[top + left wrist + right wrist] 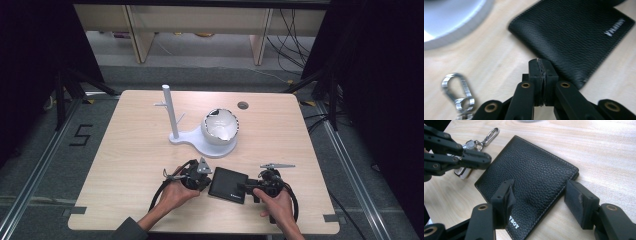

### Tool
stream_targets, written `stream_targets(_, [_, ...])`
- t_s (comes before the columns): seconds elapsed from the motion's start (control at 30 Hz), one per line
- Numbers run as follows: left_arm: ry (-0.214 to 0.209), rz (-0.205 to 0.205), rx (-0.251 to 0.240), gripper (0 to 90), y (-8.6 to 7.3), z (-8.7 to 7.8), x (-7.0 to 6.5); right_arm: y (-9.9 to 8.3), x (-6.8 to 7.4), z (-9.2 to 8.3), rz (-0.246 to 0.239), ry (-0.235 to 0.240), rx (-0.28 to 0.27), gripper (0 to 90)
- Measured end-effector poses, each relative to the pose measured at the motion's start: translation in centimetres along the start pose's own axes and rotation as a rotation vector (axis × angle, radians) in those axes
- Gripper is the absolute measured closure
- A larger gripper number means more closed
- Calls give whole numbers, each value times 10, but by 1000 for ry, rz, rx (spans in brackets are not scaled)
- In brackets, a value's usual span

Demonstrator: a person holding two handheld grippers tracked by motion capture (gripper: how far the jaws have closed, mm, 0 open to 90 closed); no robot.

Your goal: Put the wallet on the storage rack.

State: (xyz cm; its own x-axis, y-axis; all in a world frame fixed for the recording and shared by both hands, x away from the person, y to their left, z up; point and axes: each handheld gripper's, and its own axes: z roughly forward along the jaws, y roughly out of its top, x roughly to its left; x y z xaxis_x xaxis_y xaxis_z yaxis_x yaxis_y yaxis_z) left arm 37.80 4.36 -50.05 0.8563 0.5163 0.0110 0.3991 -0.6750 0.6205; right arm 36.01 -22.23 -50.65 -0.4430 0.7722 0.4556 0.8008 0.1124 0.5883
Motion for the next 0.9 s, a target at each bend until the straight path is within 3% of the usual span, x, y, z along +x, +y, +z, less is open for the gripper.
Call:
stream_targets(0.03, [2,21,10,892,0,0,-1,0,0,0,-2,-3,-1,416])
stream_targets(0.1, [-3,11,4,894,0,0,-3,0,0,1,2,-5,-4,405])
stream_targets(0.17, [-24,3,2,895,0,0,-5,0,-1,2,20,-10,-10,402])
stream_targets(0.27, [-52,28,14,895,-1,-2,-12,0,-5,3,72,13,-45,399])
stream_targets(0.33, [-52,32,11,895,-1,-1,-15,0,-6,2,87,26,-49,401])
stream_targets(0.37, [-59,59,29,895,0,-2,-15,0,-7,1,96,30,-51,401])
stream_targets(0.43, [-62,56,17,895,0,-1,-18,-1,-8,1,110,31,-57,406])
stream_targets(0.47, [-63,57,17,895,0,-1,-18,-2,-7,1,149,32,-60,418])
stream_targets(0.57, [-64,50,11,895,0,-1,-18,-3,-8,-1,207,61,-65,434])
stream_targets(0.6, [-64,50,11,895,0,-1,-18,-4,-11,-1,187,55,-78,439])
stream_targets(0.7, [-71,64,24,895,1,-1,-19,-5,-12,-1,214,65,-78,482])
stream_targets(0.77, [-76,49,7,895,1,1,-21,-8,-12,2,251,123,-61,605])
stream_targets(0.8, [-65,84,22,895,2,0,-22,-9,-8,4,321,176,-59,611])
stream_targets(0.83, [-53,78,10,895,3,1,-25,-9,-8,6,250,147,-76,616])
stream_targets(0.87, [-48,107,31,894,4,0,-25,-3,-4,2,178,146,-87,679])
stream_targets(0.9, [-48,107,31,894,4,0,-25,-3,-4,2,178,146,-87,679])
